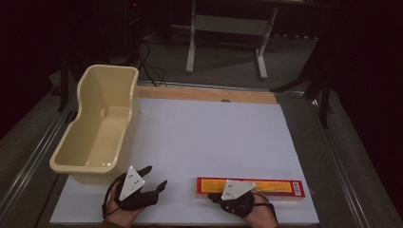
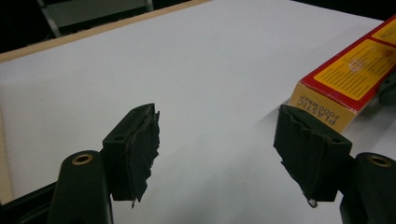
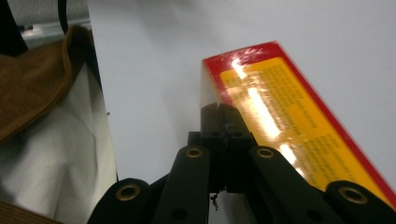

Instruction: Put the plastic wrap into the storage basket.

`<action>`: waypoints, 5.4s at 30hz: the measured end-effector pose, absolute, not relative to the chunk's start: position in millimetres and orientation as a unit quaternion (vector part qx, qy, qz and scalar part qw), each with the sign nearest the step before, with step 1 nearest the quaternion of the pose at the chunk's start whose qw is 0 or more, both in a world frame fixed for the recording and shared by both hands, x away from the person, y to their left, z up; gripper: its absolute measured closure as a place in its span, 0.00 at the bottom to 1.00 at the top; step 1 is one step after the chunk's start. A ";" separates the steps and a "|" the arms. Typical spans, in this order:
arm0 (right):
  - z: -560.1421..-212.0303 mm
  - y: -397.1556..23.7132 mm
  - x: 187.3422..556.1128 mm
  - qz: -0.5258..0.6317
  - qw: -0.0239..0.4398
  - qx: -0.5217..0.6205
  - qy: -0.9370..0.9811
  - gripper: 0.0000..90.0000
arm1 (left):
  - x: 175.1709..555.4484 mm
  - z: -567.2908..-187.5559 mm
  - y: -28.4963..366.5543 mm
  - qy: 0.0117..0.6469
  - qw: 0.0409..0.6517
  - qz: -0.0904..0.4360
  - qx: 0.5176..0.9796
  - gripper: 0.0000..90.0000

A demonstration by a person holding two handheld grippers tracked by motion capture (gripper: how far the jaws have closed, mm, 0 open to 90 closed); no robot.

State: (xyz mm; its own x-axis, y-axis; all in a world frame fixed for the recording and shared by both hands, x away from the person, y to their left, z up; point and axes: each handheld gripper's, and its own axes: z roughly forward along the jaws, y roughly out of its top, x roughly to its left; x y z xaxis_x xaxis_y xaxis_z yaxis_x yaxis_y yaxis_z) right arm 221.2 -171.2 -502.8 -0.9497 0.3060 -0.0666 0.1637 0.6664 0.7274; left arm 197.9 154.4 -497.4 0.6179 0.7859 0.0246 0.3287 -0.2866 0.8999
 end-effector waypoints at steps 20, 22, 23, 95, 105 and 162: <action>-506.9 -150.9 234.0 0.351 0.084 0.130 0.924 1.00 | 200.9 -498.7 156.6 0.371 0.472 0.239 0.764 0.34; -508.7 -149.7 233.3 0.346 0.081 0.126 0.926 1.00 | 201.1 -498.8 156.4 0.370 0.472 0.238 0.764 0.34; -510.1 -148.0 232.6 0.341 0.082 0.122 0.929 1.00 | 200.9 -498.8 156.0 0.370 0.471 0.238 0.765 0.34; -479.5 -207.6 322.9 0.096 0.029 0.164 0.981 0.32 | 202.0 -499.9 154.5 0.372 0.467 0.234 0.767 0.34; -493.3 -196.6 332.9 0.035 0.007 0.169 0.985 0.36 | 202.0 -499.8 154.7 0.373 0.468 0.234 0.766 0.34; -456.5 -184.8 337.4 0.190 -0.165 0.388 0.887 0.45 | 202.4 -499.8 154.9 0.375 0.468 0.233 0.766 0.34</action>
State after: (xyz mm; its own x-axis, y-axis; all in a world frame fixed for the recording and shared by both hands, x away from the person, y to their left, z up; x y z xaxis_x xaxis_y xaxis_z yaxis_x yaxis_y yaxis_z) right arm 337.4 -184.8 -456.5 -0.6443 0.6258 0.4395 0.7508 0.6268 0.2083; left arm 202.4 154.9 -499.8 0.6108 0.7917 0.0058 0.3553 -0.2806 0.8916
